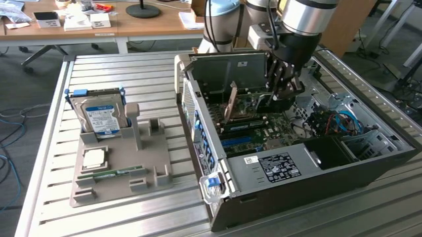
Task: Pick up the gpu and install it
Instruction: 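Insert the gpu into the slot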
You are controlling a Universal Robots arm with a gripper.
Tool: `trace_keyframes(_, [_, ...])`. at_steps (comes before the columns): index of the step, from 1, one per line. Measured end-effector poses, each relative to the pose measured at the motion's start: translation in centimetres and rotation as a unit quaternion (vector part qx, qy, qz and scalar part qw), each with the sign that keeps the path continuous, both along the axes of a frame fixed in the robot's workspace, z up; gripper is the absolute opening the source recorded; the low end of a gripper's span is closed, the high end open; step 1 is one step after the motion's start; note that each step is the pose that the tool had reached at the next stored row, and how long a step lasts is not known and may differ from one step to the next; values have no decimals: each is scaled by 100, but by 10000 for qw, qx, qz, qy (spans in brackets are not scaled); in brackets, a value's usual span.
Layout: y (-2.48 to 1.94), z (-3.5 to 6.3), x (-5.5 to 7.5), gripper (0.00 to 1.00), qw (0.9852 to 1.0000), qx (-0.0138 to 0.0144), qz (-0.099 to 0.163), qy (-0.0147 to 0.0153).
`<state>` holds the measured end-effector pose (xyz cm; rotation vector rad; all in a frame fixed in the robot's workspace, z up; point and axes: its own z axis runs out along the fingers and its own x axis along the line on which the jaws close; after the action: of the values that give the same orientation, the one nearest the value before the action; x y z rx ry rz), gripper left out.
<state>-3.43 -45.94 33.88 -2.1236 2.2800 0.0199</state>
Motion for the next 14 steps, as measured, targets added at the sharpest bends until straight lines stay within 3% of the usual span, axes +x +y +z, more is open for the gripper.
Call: trace_keyframes(14, [-9,-210,-123,27,10000,0,-2,0])
